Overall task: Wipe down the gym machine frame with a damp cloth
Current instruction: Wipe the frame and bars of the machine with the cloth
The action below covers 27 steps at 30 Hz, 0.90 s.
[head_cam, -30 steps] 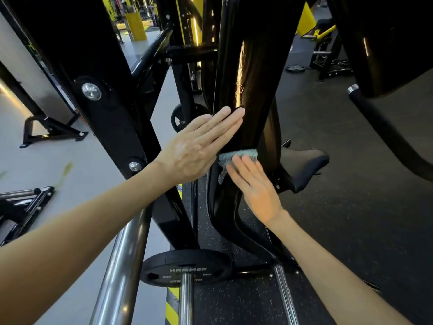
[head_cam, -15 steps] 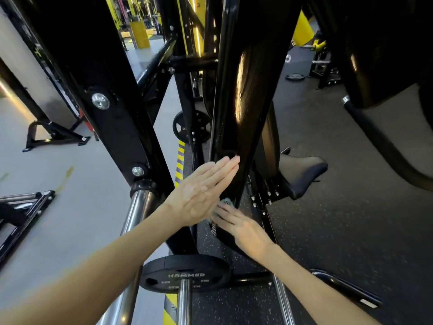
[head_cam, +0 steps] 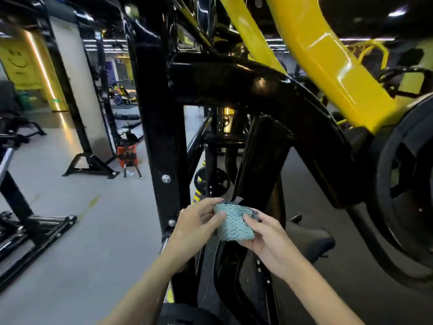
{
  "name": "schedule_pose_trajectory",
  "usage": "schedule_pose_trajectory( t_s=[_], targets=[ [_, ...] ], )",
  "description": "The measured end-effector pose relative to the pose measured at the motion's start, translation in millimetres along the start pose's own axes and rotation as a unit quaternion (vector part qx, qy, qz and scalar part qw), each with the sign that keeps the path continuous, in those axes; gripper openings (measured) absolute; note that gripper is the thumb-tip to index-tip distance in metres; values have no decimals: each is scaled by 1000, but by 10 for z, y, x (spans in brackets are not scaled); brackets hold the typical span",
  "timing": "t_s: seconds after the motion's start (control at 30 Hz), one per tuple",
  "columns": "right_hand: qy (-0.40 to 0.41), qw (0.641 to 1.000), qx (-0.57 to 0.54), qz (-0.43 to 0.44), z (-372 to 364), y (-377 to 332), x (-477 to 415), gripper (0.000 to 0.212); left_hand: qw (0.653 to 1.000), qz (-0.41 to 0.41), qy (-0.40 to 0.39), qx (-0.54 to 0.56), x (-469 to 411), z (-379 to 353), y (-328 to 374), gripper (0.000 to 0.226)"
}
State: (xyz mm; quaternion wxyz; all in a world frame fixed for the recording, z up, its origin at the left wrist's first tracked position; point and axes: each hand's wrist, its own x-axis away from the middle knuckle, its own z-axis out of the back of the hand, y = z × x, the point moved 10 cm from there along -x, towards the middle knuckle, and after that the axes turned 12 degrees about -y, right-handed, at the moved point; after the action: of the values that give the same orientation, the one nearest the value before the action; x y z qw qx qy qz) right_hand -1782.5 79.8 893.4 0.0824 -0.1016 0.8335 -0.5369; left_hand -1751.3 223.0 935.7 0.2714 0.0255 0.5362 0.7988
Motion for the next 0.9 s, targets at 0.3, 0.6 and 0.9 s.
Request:
schedule_pose_trajectory(
  t_s=[0.3,0.6,0.9],
  targets=[
    [-114,988,101,-32,-862,-164,-180,24,989,68,122,58,677,766,297,4],
    [-175,975,131,-36,-1809,198,-420,27,982,72,171,37,1172,1645,35,17],
    [-140,973,185,5,-2884,498,-800,33,974,47,217,32,1544,2767,-399,10]
  ],
)
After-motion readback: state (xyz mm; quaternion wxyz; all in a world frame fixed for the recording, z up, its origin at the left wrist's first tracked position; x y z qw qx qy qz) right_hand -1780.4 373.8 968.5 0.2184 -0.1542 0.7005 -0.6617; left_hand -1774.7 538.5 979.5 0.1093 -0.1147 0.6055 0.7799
